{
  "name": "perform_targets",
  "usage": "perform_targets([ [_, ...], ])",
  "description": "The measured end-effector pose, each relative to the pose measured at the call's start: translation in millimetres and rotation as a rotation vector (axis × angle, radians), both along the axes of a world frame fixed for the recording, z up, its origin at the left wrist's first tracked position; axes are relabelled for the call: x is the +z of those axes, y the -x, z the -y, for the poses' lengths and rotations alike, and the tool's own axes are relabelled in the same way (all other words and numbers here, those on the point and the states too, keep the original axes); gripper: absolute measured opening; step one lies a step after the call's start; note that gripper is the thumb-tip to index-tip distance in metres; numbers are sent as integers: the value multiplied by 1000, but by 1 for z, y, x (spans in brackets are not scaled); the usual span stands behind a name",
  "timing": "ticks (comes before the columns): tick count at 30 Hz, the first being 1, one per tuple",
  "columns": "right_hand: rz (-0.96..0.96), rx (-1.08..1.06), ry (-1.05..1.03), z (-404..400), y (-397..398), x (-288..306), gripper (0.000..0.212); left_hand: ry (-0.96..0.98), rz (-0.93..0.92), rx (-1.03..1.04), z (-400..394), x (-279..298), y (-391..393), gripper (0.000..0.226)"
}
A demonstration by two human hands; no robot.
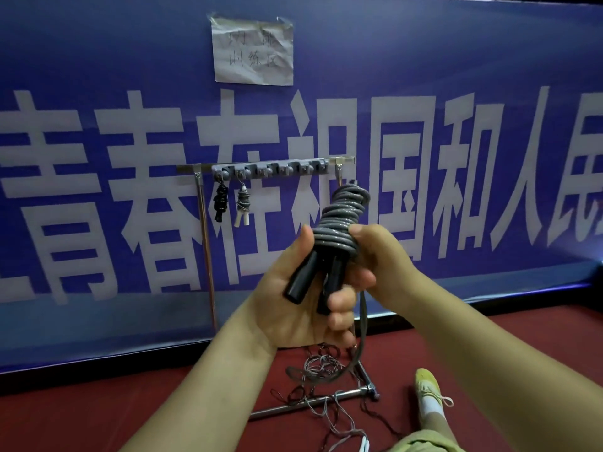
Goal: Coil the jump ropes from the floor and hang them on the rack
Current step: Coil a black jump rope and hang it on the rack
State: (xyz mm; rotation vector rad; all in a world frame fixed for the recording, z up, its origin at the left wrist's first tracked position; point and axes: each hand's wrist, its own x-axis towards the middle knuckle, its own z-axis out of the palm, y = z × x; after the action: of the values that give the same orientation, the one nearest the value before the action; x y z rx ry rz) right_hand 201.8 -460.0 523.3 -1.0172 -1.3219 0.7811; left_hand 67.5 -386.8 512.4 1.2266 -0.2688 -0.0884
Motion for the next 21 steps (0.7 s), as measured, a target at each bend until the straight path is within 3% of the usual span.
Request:
perform_targets([
  [3,100,-43,92,0,-4,9,34,-29,-104,205,2,8,1,59],
  [7,381,-78,130,5,-12,21,44,-170,-181,490,2,19,6,64],
  [14,578,-90,221,12,-15,34,47,-401,-175,697,6,20,7,60],
  [21,798,-266,405,10,-21,37,54,-448,-173,912,0,15,5,69],
])
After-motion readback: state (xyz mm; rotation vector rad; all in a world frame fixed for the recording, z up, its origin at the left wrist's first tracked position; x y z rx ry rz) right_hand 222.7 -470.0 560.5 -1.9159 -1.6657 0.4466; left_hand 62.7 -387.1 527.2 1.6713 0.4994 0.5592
